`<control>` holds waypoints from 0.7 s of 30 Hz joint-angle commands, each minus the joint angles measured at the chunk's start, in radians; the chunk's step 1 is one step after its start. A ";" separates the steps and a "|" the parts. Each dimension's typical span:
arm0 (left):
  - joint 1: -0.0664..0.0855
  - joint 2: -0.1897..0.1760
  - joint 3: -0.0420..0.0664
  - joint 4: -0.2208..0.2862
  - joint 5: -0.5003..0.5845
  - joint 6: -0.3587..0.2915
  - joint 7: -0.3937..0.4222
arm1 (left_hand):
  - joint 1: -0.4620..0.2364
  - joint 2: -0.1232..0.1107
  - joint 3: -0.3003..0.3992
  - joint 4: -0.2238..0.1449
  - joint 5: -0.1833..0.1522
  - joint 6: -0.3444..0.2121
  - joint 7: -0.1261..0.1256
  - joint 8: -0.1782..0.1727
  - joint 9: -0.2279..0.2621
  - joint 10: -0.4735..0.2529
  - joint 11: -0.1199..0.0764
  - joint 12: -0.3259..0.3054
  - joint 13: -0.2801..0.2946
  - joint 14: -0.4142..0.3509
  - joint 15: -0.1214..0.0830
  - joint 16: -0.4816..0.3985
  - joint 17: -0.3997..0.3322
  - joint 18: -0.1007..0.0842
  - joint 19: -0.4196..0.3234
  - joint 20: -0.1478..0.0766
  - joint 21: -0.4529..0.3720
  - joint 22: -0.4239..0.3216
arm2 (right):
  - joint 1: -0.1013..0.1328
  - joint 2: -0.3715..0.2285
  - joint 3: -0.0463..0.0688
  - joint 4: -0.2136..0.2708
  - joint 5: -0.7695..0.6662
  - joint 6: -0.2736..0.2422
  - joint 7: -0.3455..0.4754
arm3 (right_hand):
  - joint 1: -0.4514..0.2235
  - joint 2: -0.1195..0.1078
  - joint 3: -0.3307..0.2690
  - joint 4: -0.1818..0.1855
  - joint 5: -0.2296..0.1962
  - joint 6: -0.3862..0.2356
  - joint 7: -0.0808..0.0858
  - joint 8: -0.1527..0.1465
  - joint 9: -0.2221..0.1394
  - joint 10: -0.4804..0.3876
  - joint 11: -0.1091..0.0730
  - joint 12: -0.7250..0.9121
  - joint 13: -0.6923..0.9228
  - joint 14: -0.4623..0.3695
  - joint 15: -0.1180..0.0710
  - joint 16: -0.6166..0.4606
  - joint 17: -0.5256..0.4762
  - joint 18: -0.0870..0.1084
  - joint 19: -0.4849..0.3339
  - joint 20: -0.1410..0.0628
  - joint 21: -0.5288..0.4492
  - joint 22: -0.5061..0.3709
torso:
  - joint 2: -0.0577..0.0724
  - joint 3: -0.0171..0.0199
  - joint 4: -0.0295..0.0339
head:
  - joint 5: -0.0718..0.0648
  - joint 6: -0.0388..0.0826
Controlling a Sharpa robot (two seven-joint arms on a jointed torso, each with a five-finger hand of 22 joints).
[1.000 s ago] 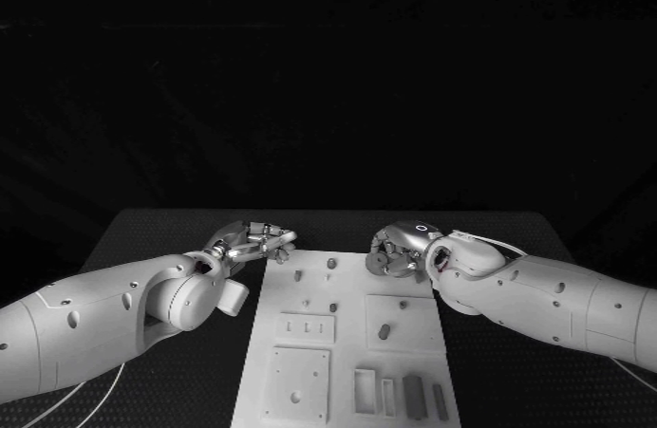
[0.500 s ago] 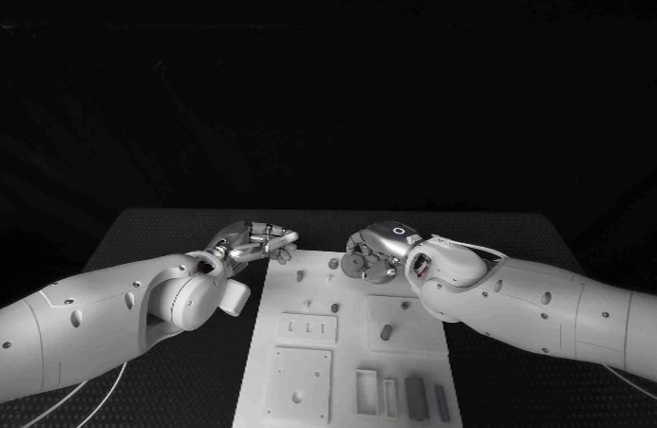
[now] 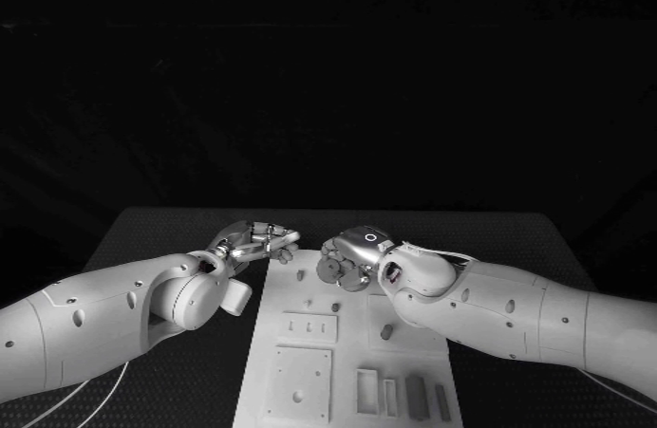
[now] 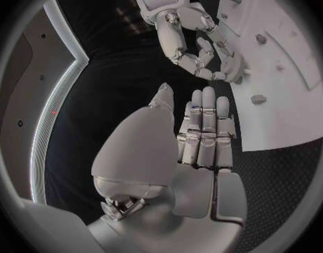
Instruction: Assemble the parts on the task board
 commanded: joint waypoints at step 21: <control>0.001 0.001 0.001 -0.002 0.018 0.008 0.004 | -0.010 -0.002 -0.005 -0.002 -0.001 -0.002 0.007 -0.004 0.002 -0.005 0.002 -0.005 0.002 0.003 0.001 -0.007 0.002 0.008 0.001 -0.008 -0.006 0.001 | -0.025 0.060 -0.010 -0.086 -0.032 0.009 -0.009 | -0.004 -0.012 0.011 0.004 -0.011 0.153 -0.008 0.002 0.022 -0.004 -0.008 -0.009 -0.003 -0.006 -0.001 -0.020 -0.016 0.062 0.004 -0.004 0.002 -0.005 | 0.001 -0.0012 0.0012 | -0.003 -0.013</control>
